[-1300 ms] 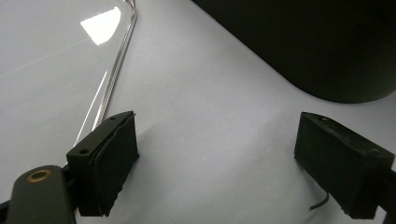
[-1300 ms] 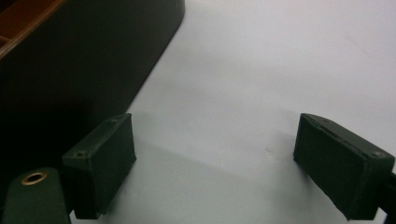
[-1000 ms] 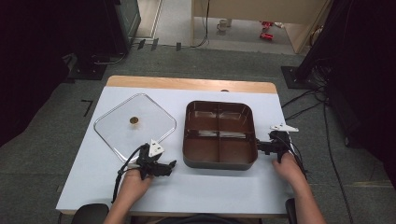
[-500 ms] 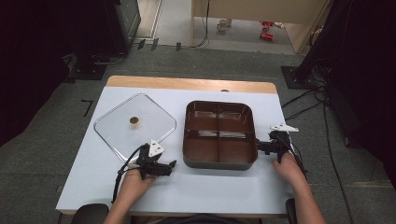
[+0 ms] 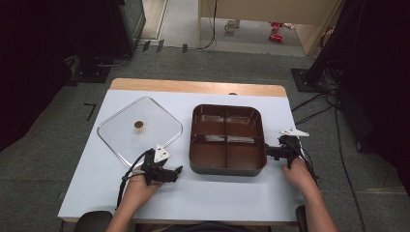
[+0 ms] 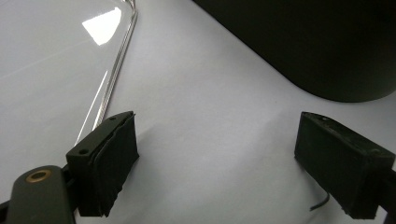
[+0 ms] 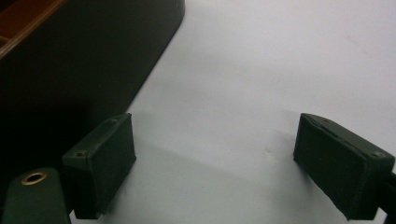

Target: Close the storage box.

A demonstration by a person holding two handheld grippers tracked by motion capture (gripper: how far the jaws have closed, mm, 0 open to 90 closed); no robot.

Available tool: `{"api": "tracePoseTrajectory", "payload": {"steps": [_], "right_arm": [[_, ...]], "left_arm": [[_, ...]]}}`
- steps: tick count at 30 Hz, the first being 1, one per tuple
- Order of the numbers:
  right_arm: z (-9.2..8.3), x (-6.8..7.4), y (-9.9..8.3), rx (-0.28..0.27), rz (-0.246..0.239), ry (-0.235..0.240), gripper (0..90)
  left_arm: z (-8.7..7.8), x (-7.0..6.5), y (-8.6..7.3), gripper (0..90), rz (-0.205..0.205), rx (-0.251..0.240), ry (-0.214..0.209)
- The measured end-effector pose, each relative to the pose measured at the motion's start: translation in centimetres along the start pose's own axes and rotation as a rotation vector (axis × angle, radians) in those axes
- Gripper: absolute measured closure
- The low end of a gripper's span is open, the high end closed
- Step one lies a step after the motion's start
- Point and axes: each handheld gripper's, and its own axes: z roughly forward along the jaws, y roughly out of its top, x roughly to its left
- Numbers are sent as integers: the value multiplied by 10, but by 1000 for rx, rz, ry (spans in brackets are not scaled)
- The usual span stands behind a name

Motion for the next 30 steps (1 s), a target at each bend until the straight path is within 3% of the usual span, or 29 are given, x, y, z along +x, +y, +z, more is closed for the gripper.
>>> {"api": "tracePoseTrajectory", "payload": {"steps": [15,21,26,30], "right_arm": [[0,0,0,0,0,0,122],[0,0,0,0,0,0,122],[0,0,0,0,0,0,122],[0,0,0,0,0,0,122]], "left_arm": [[1,-1,1,125,-13,6,7],[2,-3,9,117,-19,67,18],[3,-3,12,121,-13,87,17],[1,-5,16,193,11,95,-2]]}}
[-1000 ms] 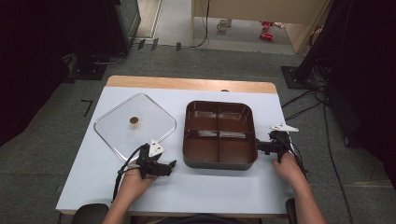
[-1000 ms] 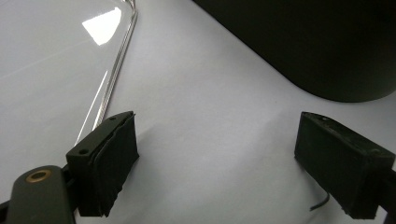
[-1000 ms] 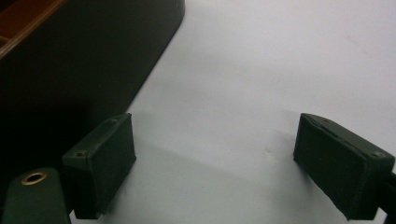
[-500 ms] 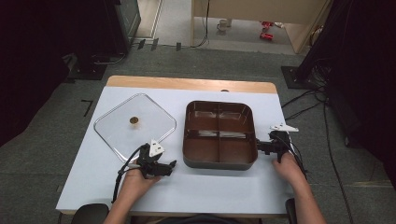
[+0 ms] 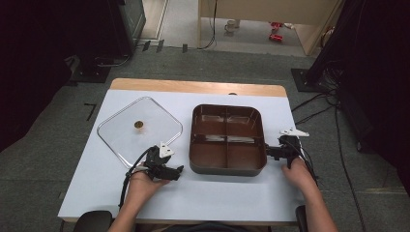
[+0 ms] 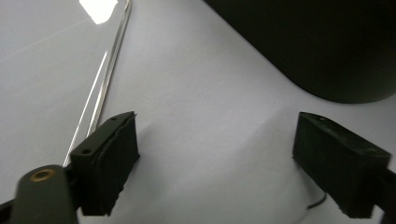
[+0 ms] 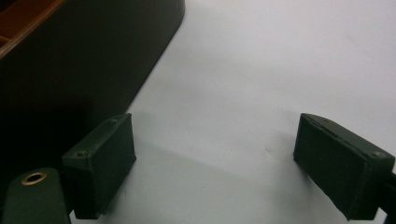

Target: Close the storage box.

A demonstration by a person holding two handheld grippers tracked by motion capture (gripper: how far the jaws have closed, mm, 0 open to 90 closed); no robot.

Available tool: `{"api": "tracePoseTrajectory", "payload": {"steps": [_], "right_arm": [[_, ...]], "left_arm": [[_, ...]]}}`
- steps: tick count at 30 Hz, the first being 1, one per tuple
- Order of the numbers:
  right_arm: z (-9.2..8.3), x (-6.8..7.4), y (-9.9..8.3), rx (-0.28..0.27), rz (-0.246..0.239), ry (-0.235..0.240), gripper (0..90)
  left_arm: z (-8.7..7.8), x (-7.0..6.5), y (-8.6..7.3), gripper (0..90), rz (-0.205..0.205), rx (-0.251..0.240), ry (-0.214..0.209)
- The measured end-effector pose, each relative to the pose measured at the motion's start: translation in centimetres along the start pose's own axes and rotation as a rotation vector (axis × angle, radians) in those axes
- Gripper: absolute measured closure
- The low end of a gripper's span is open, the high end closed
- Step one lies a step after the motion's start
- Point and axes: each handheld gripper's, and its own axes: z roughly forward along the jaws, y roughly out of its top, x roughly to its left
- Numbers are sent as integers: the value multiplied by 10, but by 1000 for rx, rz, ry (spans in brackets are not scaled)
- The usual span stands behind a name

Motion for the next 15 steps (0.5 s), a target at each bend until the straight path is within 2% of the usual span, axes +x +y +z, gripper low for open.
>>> {"api": "tracePoseTrajectory", "payload": {"steps": [2,3,5,10,12,13,14,15], "right_arm": [[0,0,0,0,0,0,122],[0,0,0,0,0,0,122],[0,0,0,0,0,0,122],[0,0,0,0,0,0,121],[0,0,0,0,0,0,122],[0,0,0,0,0,0,122],[0,0,0,0,0,0,122],[0,0,0,0,0,0,122]], "left_arm": [[-1,-2,1,253,14,-8,8],[-3,-3,3,255,36,-3,13],[-6,-3,5,288,42,-16,16],[-11,3,7,313,16,-34,-7],[-15,8,11,311,-4,-40,-43],[-15,8,11,301,-4,-40,-43],[-15,11,13,300,-24,-25,-73],[-15,11,13,303,-24,-25,-73]]}}
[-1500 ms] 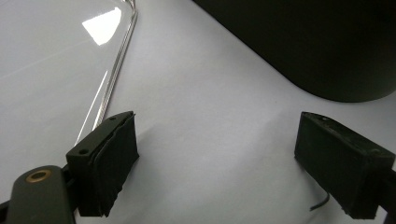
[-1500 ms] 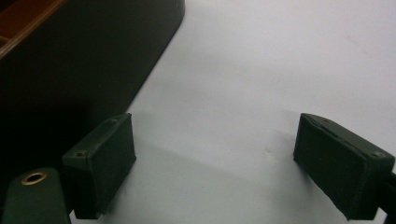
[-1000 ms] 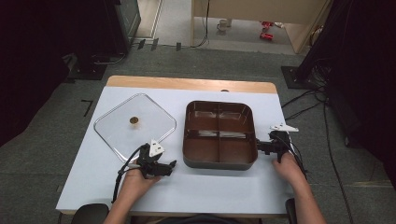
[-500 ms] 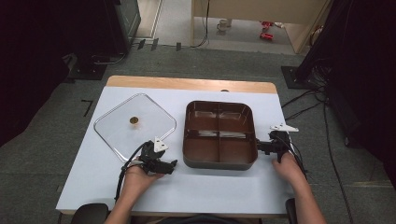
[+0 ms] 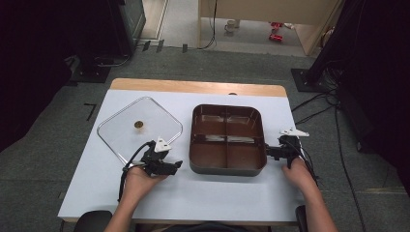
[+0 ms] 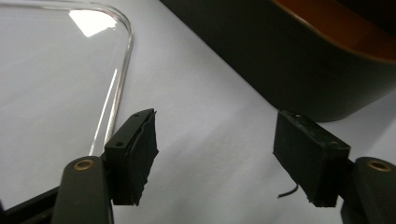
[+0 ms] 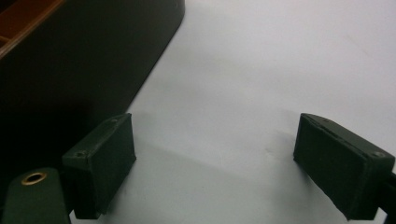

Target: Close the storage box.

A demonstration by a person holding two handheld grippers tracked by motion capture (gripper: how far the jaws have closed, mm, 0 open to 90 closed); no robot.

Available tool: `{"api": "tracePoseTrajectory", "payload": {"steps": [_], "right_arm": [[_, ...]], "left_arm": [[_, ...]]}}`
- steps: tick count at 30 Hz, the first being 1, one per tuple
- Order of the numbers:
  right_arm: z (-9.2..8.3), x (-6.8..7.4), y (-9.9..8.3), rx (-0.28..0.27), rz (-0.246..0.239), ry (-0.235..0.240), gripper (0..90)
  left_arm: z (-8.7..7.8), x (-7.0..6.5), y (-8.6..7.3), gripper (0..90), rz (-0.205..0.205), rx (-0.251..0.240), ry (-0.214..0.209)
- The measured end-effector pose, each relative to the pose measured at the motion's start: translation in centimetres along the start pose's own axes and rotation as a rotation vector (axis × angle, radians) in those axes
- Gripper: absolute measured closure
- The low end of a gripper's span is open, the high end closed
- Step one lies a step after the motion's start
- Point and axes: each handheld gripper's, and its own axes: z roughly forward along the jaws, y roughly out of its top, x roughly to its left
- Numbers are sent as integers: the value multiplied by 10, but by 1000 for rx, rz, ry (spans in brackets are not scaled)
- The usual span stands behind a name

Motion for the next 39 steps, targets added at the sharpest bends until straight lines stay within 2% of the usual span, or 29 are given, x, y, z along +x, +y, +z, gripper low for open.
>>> {"api": "tracePoseTrajectory", "payload": {"steps": [1,5,10,11,14,19,21,28,31,34,39], "right_arm": [[0,0,0,0,0,0,122],[0,0,0,0,1,0,122],[0,0,0,-1,-1,0,122],[0,0,0,0,-1,0,122],[0,0,0,0,-1,0,122],[0,0,0,0,-2,0,122],[0,0,0,0,-2,0,122],[0,0,0,0,-1,0,122],[0,0,0,0,-1,0,122],[0,0,0,0,-1,0,122],[0,0,0,0,1,0,121]], "left_arm": [[-1,2,2,307,1,7,-7],[-4,4,10,307,34,5,11],[-4,11,19,295,37,-10,5],[-2,13,22,290,50,-20,21],[0,16,24,291,58,-5,27],[0,22,32,308,40,-7,0],[1,29,37,308,18,-2,-33],[1,44,47,316,3,-13,-55],[1,48,53,316,-16,-13,-60],[0,52,58,317,-9,-14,-57],[-4,59,60,318,-24,-29,-45]]}}
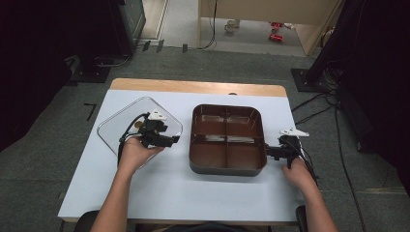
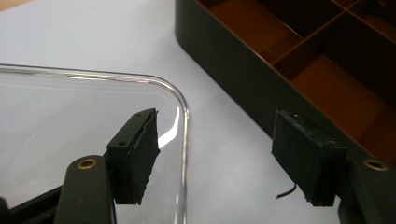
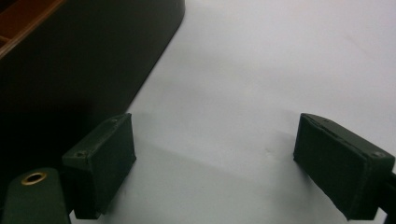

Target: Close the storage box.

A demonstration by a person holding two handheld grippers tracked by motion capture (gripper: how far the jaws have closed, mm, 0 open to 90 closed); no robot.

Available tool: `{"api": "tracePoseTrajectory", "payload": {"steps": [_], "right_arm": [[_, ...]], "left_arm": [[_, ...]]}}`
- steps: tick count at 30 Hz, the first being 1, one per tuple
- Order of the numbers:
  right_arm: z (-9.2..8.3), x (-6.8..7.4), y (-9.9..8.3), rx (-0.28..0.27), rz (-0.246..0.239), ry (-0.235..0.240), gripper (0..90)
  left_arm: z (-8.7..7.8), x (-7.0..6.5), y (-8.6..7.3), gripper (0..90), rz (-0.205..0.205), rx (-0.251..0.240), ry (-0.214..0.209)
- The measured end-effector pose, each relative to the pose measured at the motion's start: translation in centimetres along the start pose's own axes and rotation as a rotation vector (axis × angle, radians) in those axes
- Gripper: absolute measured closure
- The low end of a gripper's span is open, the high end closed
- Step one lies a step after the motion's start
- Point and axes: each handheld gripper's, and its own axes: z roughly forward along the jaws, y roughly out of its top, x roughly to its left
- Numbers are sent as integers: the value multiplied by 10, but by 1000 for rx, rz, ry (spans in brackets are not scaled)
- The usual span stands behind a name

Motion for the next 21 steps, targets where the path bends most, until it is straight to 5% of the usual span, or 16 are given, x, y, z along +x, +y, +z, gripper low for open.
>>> {"api": "tracePoseTrajectory", "payload": {"steps": [21], "right_arm": [[0,0,0,1,0,0,121]], "left_arm": [[-31,53,-7,337,-90,-58,110]]}}
